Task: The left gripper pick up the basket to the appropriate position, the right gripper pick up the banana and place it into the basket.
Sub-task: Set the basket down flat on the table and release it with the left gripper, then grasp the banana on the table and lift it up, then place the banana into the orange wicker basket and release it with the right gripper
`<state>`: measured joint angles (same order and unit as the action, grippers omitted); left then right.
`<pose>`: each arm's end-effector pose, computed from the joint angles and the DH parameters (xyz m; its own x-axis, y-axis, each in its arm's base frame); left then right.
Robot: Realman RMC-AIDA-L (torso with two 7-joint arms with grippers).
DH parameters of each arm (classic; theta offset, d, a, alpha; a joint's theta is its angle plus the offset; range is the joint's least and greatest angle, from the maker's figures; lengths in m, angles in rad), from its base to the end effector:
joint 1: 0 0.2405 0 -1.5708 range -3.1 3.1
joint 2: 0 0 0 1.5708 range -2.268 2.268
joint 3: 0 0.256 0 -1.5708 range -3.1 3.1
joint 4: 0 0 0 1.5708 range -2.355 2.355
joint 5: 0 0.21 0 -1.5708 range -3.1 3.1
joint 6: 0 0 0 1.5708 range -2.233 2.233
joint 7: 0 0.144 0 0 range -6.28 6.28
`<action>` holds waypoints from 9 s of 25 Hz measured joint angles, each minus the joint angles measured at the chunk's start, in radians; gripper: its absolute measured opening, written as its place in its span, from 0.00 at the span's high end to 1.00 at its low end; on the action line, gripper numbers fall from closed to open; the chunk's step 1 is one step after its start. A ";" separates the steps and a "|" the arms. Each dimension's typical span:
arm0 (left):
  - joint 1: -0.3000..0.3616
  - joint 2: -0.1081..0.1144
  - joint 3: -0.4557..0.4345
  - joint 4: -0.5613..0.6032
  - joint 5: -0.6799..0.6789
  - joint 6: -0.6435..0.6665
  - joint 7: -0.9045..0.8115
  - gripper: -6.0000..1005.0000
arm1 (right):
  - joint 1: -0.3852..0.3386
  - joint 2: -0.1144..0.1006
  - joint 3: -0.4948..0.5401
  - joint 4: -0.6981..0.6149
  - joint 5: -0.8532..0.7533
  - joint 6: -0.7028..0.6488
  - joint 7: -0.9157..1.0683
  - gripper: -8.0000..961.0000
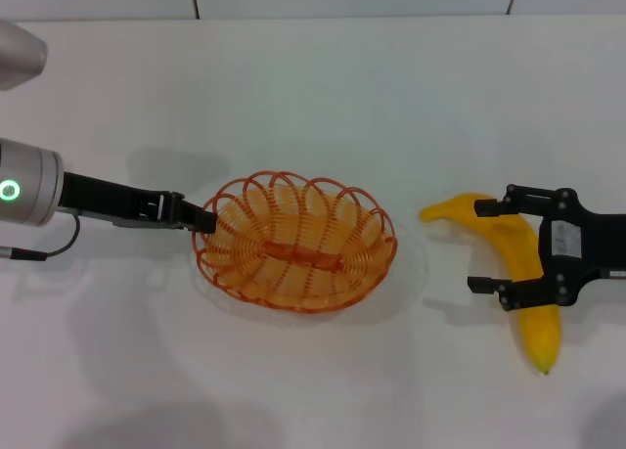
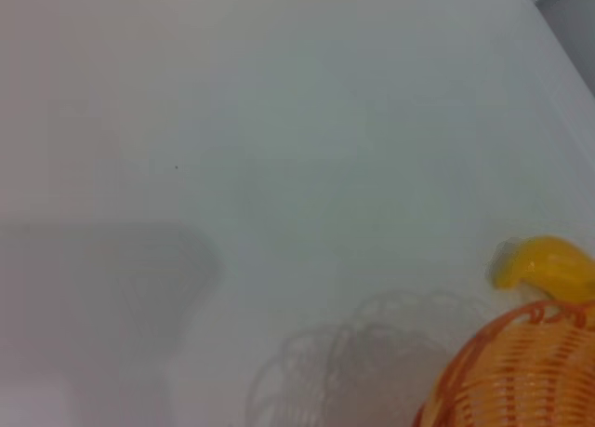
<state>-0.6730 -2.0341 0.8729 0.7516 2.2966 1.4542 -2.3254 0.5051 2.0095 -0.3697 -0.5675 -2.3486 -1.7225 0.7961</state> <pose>-0.2472 0.3687 -0.0011 0.4492 0.8735 0.1878 0.8932 -0.4439 -0.0721 0.3146 0.2890 0.0227 0.9392 0.0156 -0.3429 -0.0860 -0.9564 -0.2791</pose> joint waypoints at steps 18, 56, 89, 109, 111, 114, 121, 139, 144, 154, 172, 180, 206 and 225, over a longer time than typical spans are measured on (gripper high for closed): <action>-0.001 0.000 0.010 0.000 0.000 0.003 -0.005 0.91 | -0.003 0.000 0.000 -0.002 0.000 -0.002 0.000 0.08; 0.245 -0.003 -0.139 0.199 -0.135 0.245 0.850 0.28 | -0.014 -0.009 0.054 -0.002 0.029 -0.023 0.000 0.08; 0.242 -0.003 -0.391 -0.194 -0.187 0.051 1.314 0.29 | -0.017 0.011 -0.228 -0.784 -0.074 -0.146 0.891 0.08; 0.216 -0.004 -0.385 -0.207 -0.240 0.040 1.342 0.29 | 0.021 0.018 -0.462 -0.501 -0.101 0.029 0.972 0.08; 0.216 -0.004 -0.384 -0.207 -0.240 0.040 1.342 0.29 | 0.021 0.018 -0.463 -0.486 -0.102 0.040 0.972 0.08; 0.216 -0.004 -0.384 -0.207 -0.240 0.040 1.342 0.29 | 0.019 0.018 -0.463 -0.452 -0.109 0.075 0.973 0.08; 0.217 -0.004 -0.389 -0.225 -0.239 0.038 1.343 0.29 | 0.013 0.015 -0.460 -0.422 -0.113 0.142 0.983 0.08; 0.216 -0.004 -0.390 -0.226 -0.241 0.038 1.344 0.29 | 0.008 0.018 -0.459 -0.394 -0.113 0.164 0.988 0.08; 0.216 -0.004 -0.390 -0.226 -0.241 0.038 1.344 0.29 | 0.011 0.017 -0.462 -0.371 -0.113 0.176 0.988 0.08; 0.214 -0.005 -0.390 -0.226 -0.244 0.038 1.341 0.29 | 0.024 0.017 -0.462 -0.361 -0.163 0.208 1.024 0.08; 0.217 -0.003 -0.390 -0.226 -0.244 0.038 1.339 0.29 | 0.029 0.014 -0.461 -0.393 -0.191 0.219 1.051 0.08; 0.220 -0.003 -0.390 -0.226 -0.244 0.038 1.339 0.29 | 0.027 0.014 -0.476 -0.394 -0.193 0.217 1.050 0.22; 0.227 -0.001 -0.413 -0.224 -0.244 0.038 1.342 0.29 | 0.025 0.014 -0.428 -0.600 0.005 0.060 1.042 0.47; 0.206 -0.005 -0.408 -0.232 -0.244 0.040 1.349 0.29 | 0.098 0.023 -0.908 -0.622 0.471 0.050 1.032 0.47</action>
<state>-0.4671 -2.0387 0.4650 0.5198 2.0524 1.4941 -0.9760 0.6029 2.0322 -1.2777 -1.1897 -1.8775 -1.6720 1.8284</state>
